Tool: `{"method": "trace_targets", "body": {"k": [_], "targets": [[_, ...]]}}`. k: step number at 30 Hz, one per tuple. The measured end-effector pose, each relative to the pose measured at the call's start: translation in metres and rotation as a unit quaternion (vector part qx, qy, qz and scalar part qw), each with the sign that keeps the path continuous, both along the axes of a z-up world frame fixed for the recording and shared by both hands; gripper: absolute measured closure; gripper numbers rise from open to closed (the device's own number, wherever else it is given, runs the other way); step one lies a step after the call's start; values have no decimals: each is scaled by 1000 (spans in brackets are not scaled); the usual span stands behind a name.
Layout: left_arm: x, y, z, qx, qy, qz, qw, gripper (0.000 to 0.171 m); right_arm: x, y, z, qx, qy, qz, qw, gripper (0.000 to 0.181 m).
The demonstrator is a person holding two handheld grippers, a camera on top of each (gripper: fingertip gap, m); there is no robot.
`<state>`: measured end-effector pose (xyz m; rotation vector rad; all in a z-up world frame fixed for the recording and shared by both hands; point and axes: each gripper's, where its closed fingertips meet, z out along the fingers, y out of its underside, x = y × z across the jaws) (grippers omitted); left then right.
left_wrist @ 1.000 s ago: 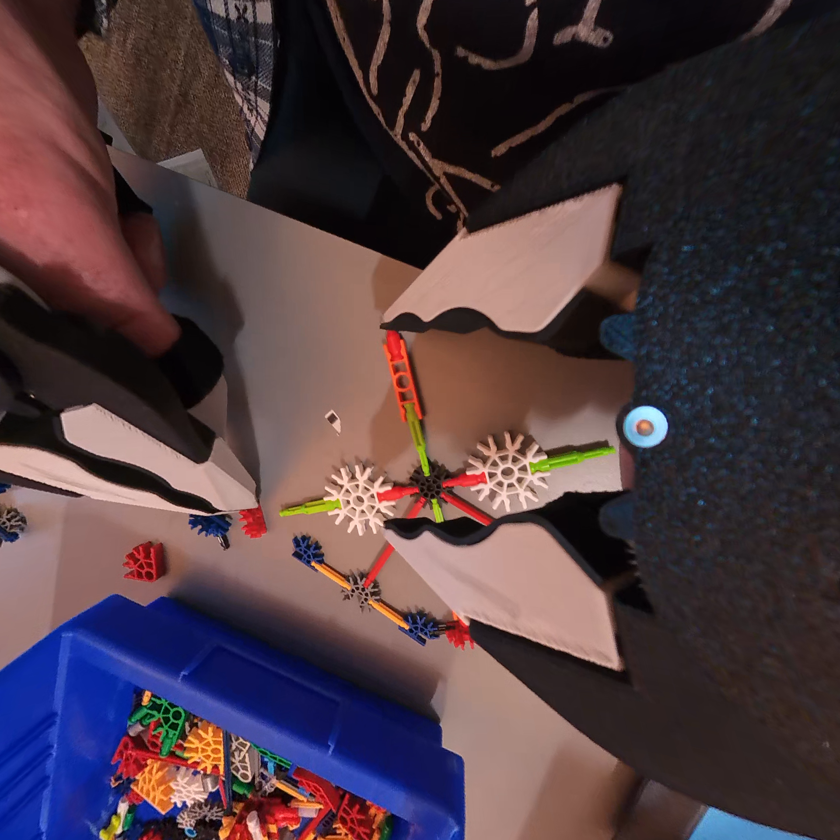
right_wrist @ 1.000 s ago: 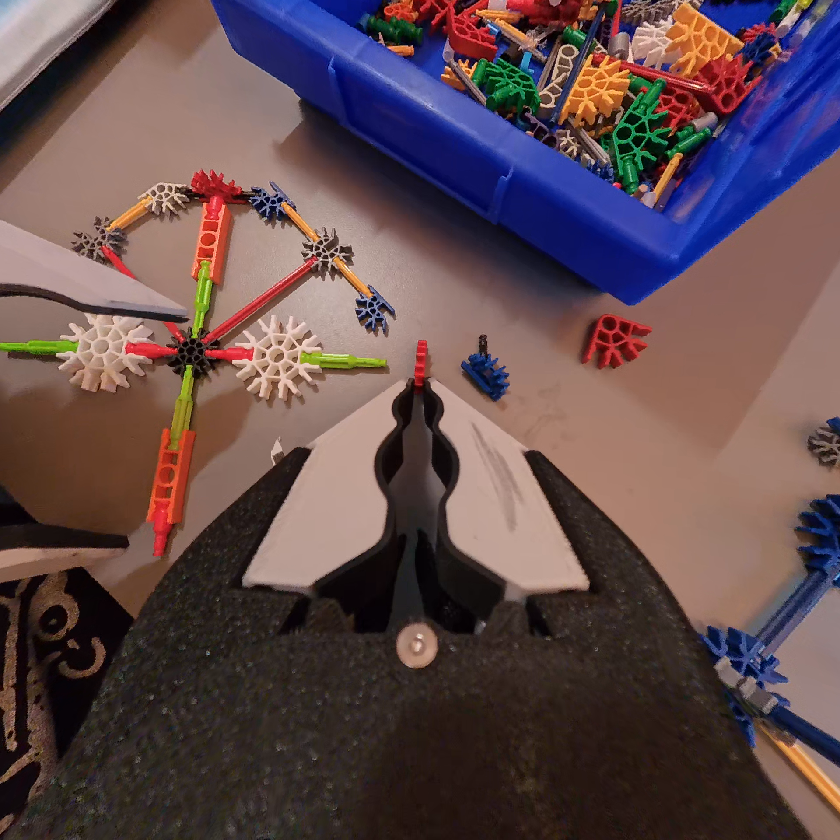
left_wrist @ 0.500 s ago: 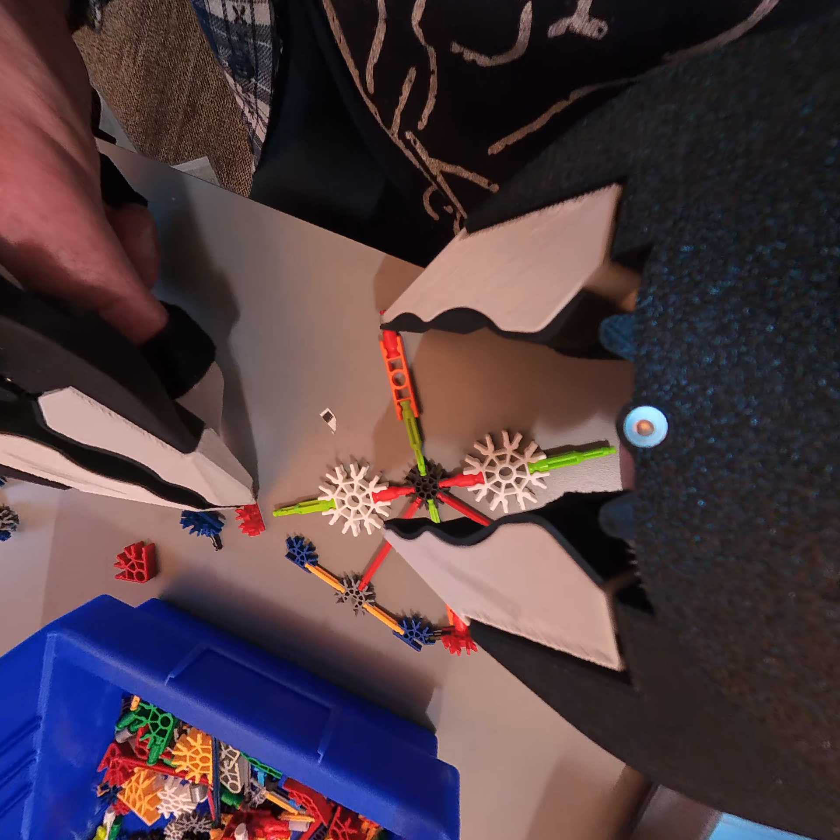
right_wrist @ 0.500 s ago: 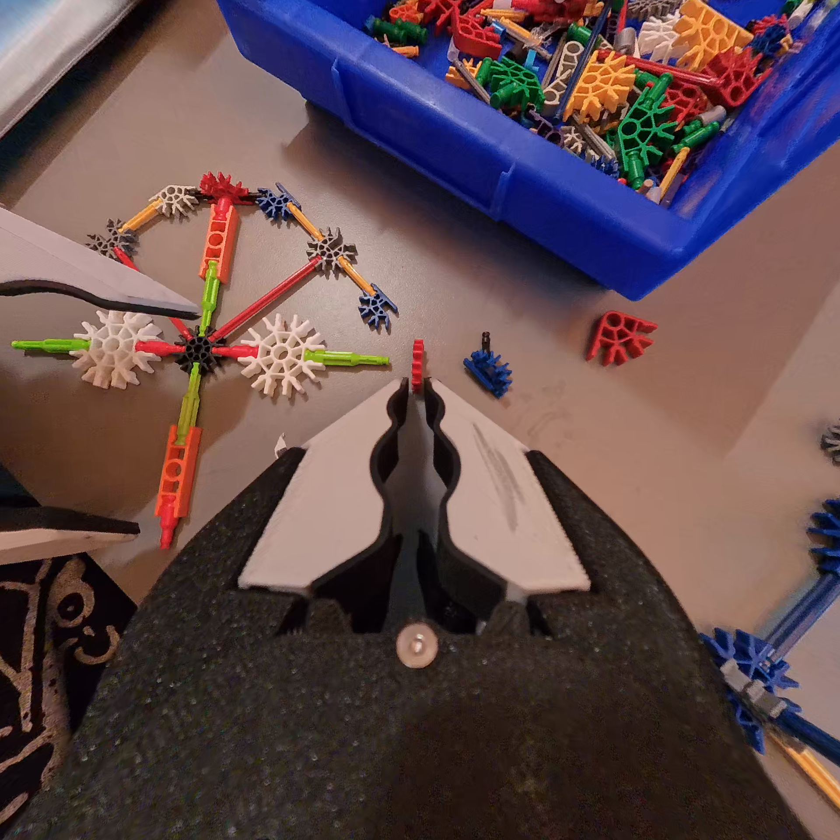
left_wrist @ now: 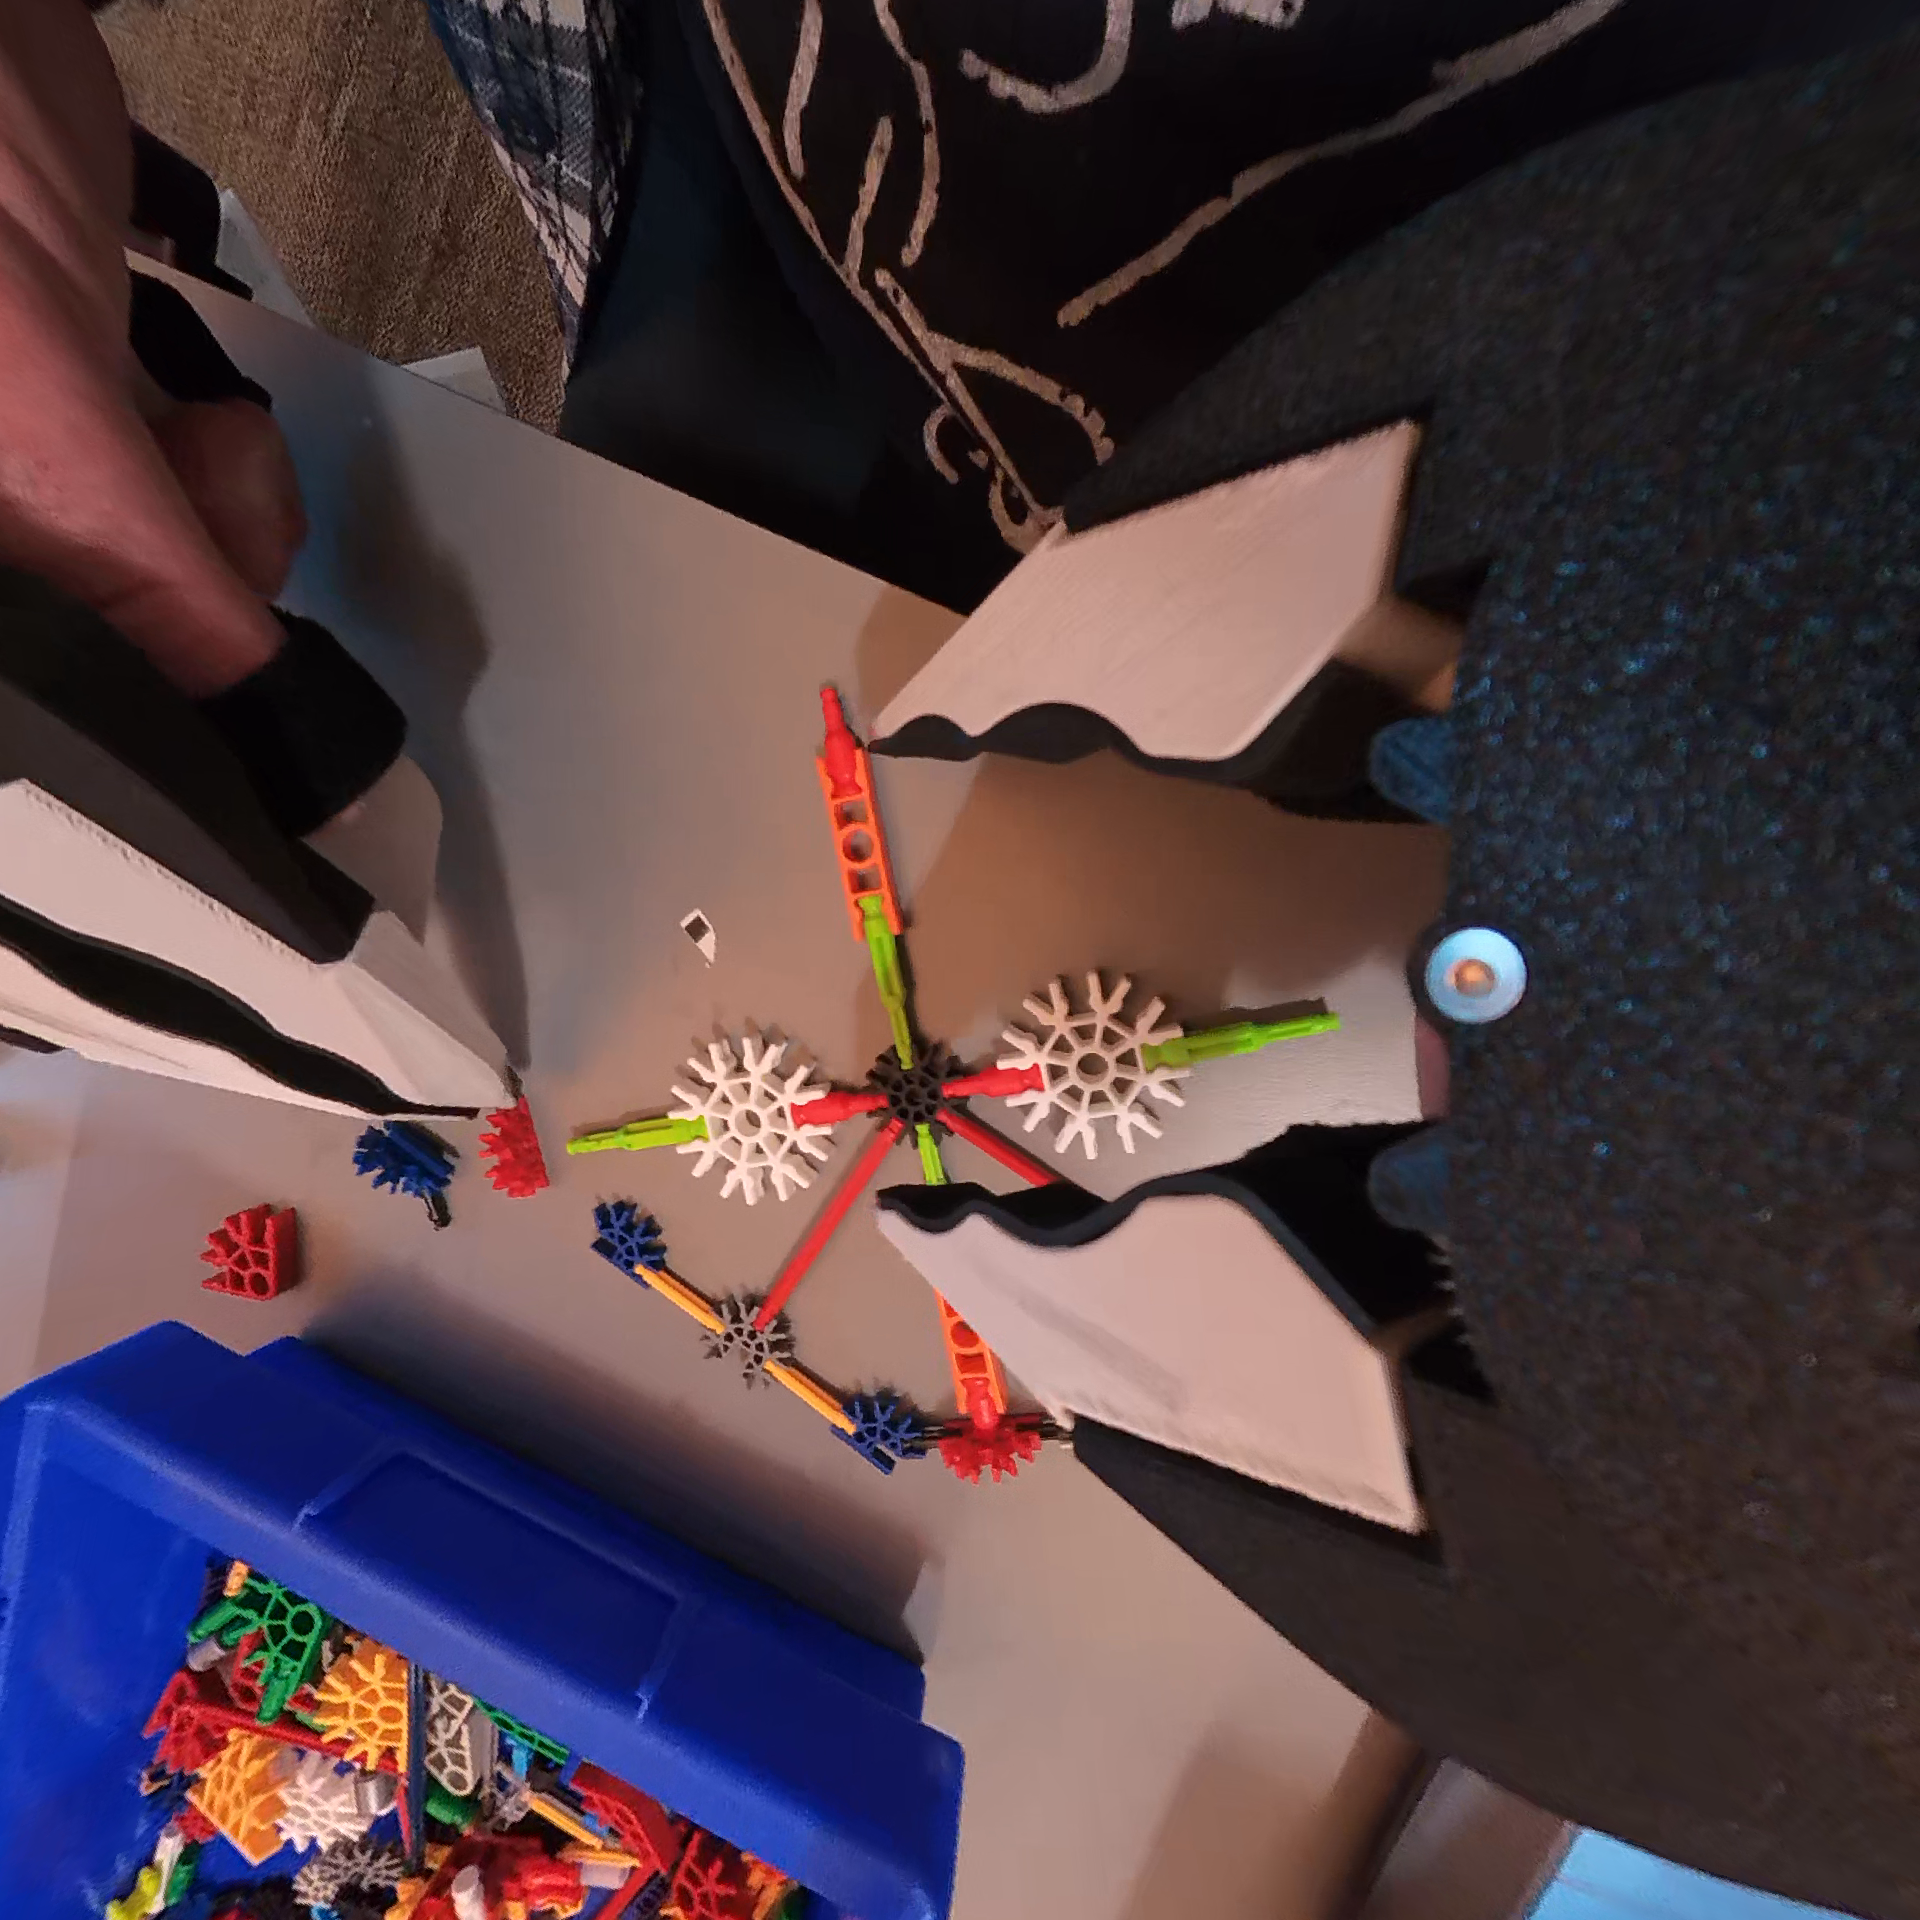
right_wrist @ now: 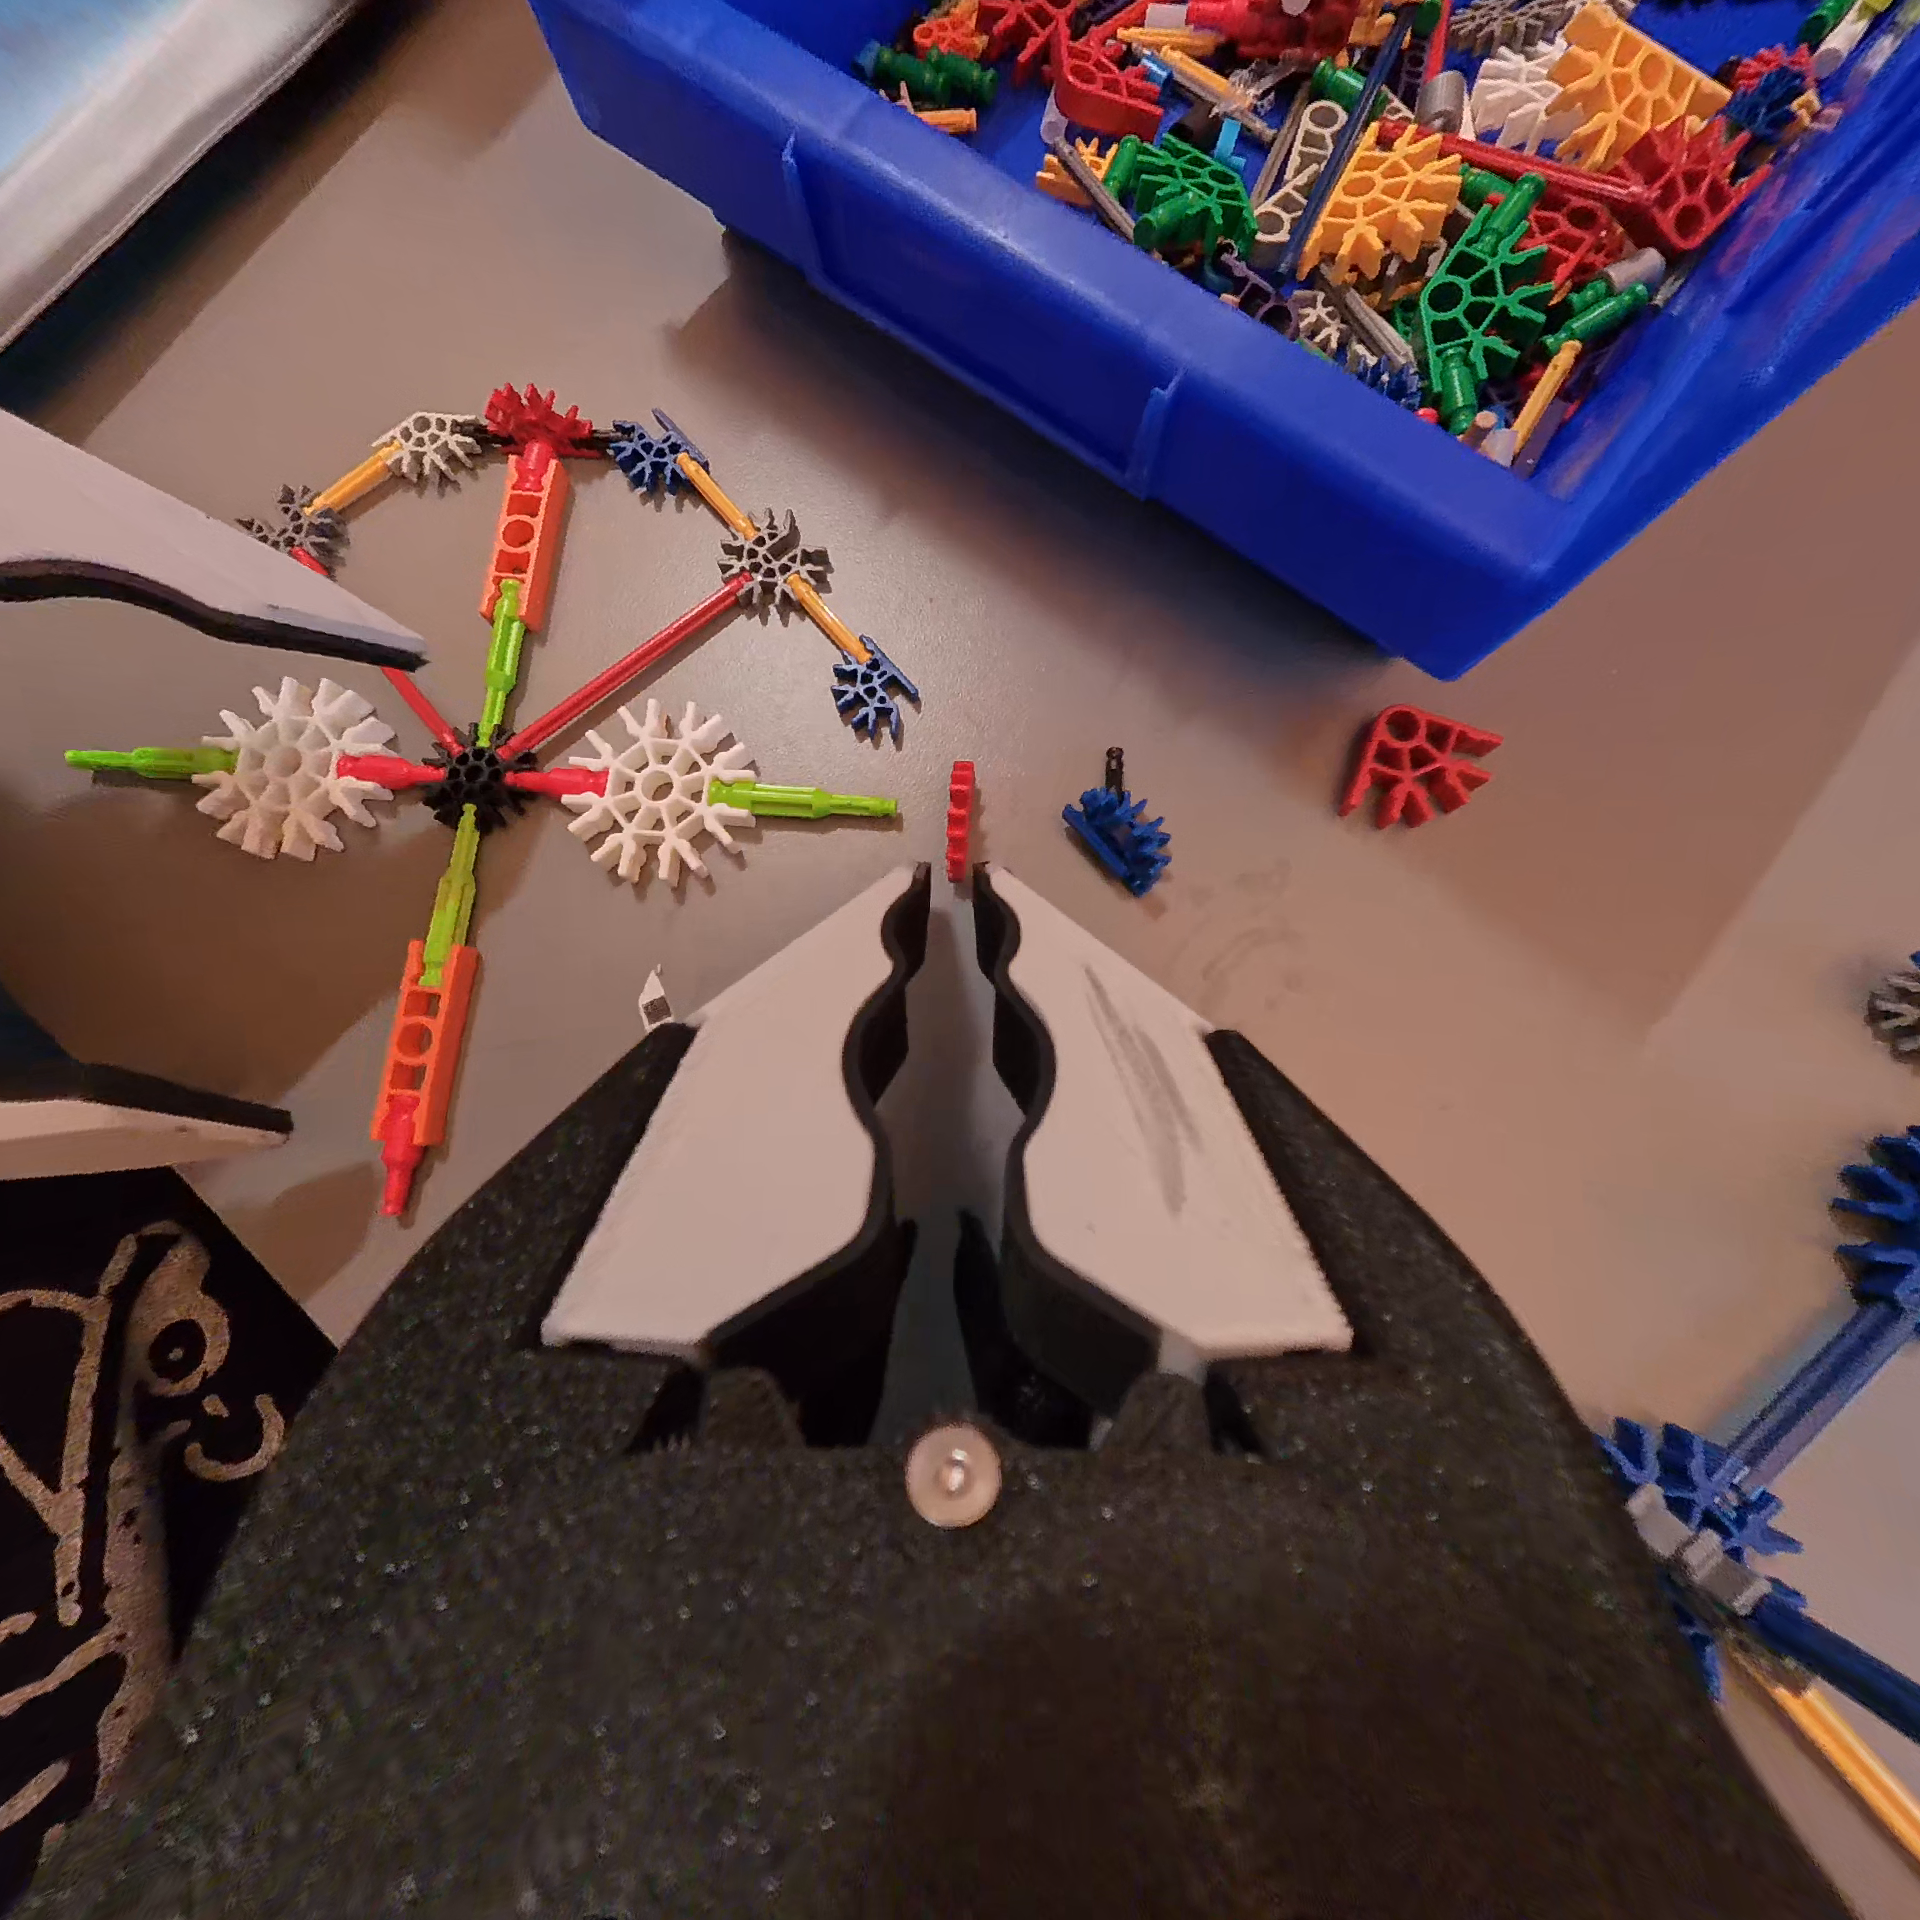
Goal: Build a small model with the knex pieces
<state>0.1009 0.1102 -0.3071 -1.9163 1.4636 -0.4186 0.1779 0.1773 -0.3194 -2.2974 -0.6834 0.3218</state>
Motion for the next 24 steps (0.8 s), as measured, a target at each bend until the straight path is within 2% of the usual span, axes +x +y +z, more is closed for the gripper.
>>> {"method": "trace_targets", "body": {"k": [3,6,13,19,22,24], "targets": [[-2,0,1,0,-4,4,1000,91,2,1,9,14,-2,-2,1000,174],[-3,1,0,-1,-6,8,1000,91,4,9,31,48,-7,3,999,172],[5,-1,4,2,-30,3,1000,91,-6,49,81,84,-28,32,996,166],[11,-4,6,6,-54,-2,999,91,-38,91,98,57,-48,79,994,167],[13,-4,8,9,-67,-5,998,91,-43,118,95,39,-70,92,993,172],[14,-3,10,13,-76,-8,997,91,-46,126,83,-2,-83,114,990,172]]}}
